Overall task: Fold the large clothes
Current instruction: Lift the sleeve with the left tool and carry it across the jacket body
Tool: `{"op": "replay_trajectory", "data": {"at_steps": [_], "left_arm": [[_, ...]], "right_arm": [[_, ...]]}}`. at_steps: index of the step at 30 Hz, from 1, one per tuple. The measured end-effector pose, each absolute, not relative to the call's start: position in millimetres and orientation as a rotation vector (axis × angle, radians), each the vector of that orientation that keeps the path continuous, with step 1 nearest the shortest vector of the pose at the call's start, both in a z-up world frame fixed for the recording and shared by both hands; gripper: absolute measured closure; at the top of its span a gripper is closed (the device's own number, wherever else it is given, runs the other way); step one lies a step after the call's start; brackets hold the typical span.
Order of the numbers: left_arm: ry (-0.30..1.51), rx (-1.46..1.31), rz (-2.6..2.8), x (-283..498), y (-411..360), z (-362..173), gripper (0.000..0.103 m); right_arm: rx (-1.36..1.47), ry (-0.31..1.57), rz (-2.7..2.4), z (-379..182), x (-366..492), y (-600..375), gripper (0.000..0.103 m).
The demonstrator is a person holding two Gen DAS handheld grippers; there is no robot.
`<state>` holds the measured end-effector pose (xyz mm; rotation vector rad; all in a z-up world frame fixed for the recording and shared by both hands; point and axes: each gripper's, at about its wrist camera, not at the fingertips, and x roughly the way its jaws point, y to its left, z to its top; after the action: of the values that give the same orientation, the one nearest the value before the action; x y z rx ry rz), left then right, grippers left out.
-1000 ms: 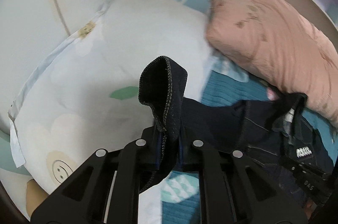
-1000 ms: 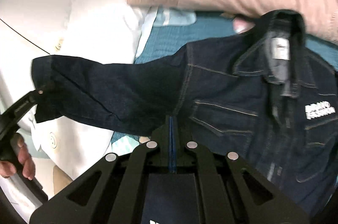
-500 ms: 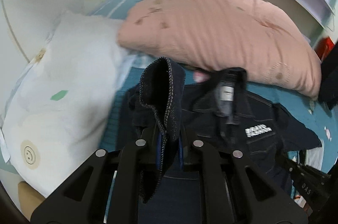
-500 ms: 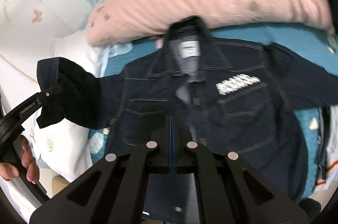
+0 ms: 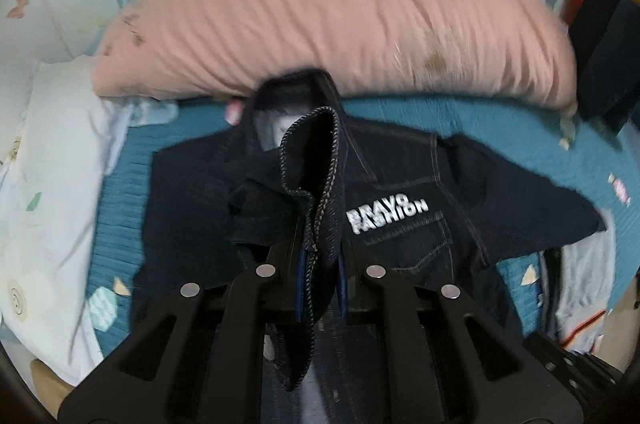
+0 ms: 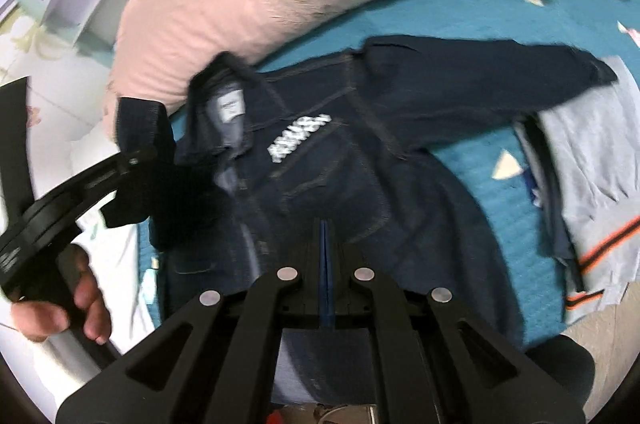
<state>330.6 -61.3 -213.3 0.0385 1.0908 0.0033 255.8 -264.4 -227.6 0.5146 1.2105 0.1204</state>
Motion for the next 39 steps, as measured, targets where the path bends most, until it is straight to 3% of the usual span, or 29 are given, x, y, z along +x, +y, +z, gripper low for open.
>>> {"op": "replay_trajectory", "data": {"at_steps": [10, 12, 14, 18, 20, 28, 37, 39], "left_arm": [[1.262, 0.052, 0.016, 367, -91, -327, 0.087], [1.263, 0.042, 0.012, 367, -97, -341, 0.080], [1.266, 0.040, -0.017, 366, -104, -350, 0.065], [1.245, 0.074, -0.059, 358, -114, -344, 0.057], [1.251, -0.009, -0.165, 352, -115, -331, 0.034], [1.120, -0.012, -0.228, 327, -99, -264, 0.033], [1.049, -0.013, -0.102, 323, 0, -229, 0.034], [1.048, -0.032, -0.071, 322, 24, -229, 0.040]], "right_arm": [[0.557, 1.323, 0.012, -289, 240, -308, 0.099], [0.572, 1.337, -0.005, -297, 237, -312, 0.099], [0.585, 1.343, -0.010, -300, 234, -313, 0.099], [0.563, 1.333, -0.015, -291, 231, -310, 0.099], [0.556, 1.322, -0.017, -284, 231, -308, 0.099], [0.523, 1.266, -0.001, -245, 232, -285, 0.098], [0.414, 1.201, 0.094, -213, 252, -213, 0.098], [0.380, 1.198, 0.124, -212, 258, -191, 0.098]]}}
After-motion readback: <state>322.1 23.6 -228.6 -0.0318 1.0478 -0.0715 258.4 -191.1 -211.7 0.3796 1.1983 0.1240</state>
